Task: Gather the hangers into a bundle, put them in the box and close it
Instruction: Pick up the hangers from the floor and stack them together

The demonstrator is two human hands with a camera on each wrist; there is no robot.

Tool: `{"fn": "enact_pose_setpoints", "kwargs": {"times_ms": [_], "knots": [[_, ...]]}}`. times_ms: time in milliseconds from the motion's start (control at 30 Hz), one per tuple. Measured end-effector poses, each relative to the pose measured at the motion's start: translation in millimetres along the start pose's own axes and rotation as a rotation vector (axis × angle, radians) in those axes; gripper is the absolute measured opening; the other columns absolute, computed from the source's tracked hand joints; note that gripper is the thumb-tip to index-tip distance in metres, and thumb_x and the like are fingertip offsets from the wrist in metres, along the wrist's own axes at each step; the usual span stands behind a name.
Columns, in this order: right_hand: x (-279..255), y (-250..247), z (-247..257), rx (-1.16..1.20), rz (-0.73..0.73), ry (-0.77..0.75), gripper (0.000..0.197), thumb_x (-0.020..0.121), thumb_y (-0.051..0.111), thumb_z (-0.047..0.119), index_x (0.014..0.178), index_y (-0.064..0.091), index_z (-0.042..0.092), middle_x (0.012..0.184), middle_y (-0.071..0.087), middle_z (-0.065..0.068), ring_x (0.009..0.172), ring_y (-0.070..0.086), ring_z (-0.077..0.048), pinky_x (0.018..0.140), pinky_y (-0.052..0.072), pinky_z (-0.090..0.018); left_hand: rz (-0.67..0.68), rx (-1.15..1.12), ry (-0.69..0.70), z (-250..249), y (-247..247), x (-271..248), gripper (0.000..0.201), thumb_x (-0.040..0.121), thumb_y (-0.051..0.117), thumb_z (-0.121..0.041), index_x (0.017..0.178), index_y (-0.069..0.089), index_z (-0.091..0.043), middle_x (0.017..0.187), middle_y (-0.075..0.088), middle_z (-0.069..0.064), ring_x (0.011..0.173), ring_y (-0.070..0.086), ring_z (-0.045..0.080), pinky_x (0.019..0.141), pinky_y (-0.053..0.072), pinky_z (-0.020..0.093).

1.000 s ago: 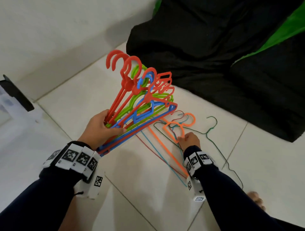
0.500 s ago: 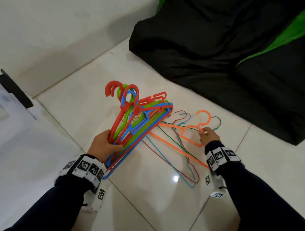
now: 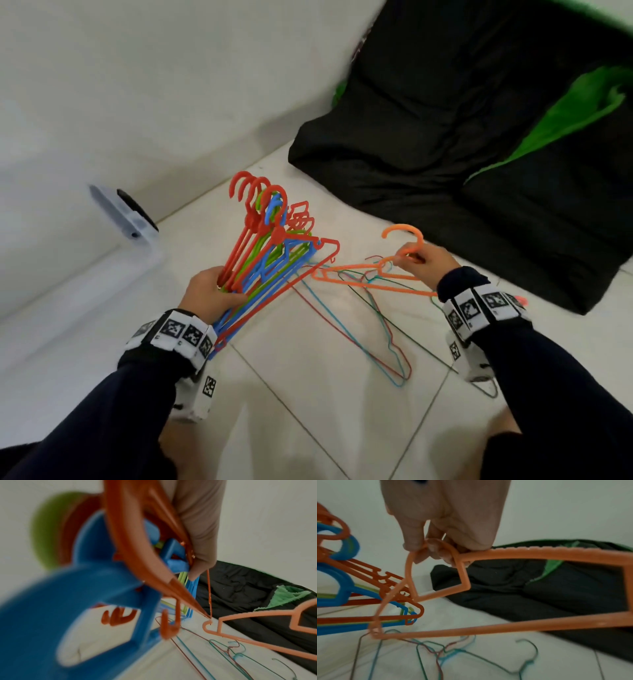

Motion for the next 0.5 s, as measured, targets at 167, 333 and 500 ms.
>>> {"fn": "enact_pose_setpoints", "kwargs": {"times_ms": [167, 333, 500], "knots": [[-22.2, 13.5, 60.0, 0.189, 0.203, -0.181, 0.017, 0.084, 0.063, 0.009, 0.072, 0.064, 0.021, 0.081, 0.064, -0.002, 0.076, 0.058, -0.01, 0.074, 0.044, -0.012, -0.032, 0.052, 0.065, -17.0, -21.0, -21.0, 0.025, 0.067, 0.073, -0.003, 0.09, 0.064, -0.003, 0.086, 0.068, 0.017, 0.072, 0.06, 0.024, 0.067, 0.045, 0.028], [-29.8, 39.1, 86.6, 0.289, 0.13, -0.262, 0.005, 0.086, 0.061, 0.015, 0.088, 0.065, 0.012, 0.087, 0.062, 0.0, 0.084, 0.057, -0.014, 0.075, 0.044, -0.016, -0.002, 0.107, 0.153, -37.2, -20.3, -30.8, 0.025, 0.066, 0.073, -0.003, 0.089, 0.062, -0.005, 0.08, 0.064, 0.01, 0.068, 0.057, 0.019, 0.057, 0.042, 0.019], [-26.7, 33.3, 89.8, 0.393, 0.015, -0.276, 0.013, 0.086, 0.061, 0.009, 0.096, 0.064, 0.001, 0.079, 0.059, 0.006, 0.068, 0.057, 0.012, 0.065, 0.043, 0.001, 0.135, 0.101, 0.177, -51.2, -7.9, -33.6, 0.026, 0.068, 0.073, -0.005, 0.09, 0.06, -0.01, 0.082, 0.065, 0.006, 0.072, 0.061, 0.016, 0.058, 0.046, 0.017]]}}
Point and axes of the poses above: each hand's wrist, its own x-axis towards the middle knuckle, its own y-axis out of the palm, z = x × y, the point moved 5 cm from there along x, towards the middle knuckle
